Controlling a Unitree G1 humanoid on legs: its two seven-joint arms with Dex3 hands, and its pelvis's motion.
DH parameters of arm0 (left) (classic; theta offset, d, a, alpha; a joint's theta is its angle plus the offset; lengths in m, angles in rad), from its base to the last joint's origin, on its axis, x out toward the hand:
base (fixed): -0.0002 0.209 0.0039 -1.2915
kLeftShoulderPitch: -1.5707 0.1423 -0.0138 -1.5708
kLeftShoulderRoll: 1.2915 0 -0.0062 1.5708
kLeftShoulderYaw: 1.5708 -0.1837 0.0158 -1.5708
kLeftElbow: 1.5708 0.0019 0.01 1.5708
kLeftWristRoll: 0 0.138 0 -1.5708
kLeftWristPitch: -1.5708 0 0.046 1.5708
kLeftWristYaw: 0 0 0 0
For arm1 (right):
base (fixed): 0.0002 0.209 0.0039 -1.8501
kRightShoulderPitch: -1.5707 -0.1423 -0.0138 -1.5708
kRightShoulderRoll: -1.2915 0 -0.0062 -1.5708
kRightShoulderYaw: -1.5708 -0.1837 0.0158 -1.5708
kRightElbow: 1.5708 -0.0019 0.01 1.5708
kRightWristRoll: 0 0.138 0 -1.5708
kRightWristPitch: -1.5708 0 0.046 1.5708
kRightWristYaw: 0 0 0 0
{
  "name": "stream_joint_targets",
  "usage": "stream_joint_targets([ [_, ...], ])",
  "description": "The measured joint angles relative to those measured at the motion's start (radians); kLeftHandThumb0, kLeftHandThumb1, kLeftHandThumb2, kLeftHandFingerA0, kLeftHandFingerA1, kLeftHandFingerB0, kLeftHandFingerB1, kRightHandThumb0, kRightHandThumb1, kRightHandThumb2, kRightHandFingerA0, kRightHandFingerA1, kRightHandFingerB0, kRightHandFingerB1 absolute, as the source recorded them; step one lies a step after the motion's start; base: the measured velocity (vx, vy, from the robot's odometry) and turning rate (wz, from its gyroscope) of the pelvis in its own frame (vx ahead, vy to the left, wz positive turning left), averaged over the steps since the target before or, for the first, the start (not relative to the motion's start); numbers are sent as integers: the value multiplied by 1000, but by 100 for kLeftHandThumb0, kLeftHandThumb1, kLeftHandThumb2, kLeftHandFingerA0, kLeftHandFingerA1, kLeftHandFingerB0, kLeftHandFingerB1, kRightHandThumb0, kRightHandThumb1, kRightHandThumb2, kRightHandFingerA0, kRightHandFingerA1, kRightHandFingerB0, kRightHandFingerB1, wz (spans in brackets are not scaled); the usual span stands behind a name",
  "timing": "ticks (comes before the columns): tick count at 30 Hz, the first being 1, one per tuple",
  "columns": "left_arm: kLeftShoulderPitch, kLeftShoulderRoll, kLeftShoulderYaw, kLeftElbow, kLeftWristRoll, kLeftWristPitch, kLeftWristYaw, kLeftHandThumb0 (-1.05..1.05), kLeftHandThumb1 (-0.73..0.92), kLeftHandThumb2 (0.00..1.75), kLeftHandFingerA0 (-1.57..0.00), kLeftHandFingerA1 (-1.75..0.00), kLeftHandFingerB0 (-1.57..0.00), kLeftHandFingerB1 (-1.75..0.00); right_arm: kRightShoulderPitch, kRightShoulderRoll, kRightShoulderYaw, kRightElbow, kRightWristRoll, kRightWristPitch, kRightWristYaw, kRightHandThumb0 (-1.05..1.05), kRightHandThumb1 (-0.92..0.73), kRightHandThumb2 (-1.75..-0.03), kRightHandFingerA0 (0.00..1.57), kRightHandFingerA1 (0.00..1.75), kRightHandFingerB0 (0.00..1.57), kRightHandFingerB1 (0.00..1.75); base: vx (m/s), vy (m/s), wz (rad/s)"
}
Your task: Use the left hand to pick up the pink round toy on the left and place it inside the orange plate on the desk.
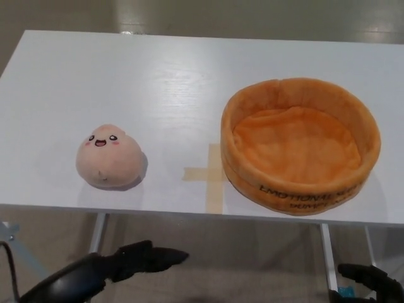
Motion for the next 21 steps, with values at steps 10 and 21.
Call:
stream_joint_targets([
  [10,-89,-89,145,-109,-72,-28,45,-42,37,64,0,0,-6,-20,-3,0,1,3,0,0,-5,-22,-32,-91,56,86,48,71,0,0,0],
  [21,-304,-139,184,112,98,-60,174,-11,40,66,0,-2,-5,-30,-4,0,-1,3,0,0,-6,-19,-35,-85,53,98,50,72,0,0,0],
])
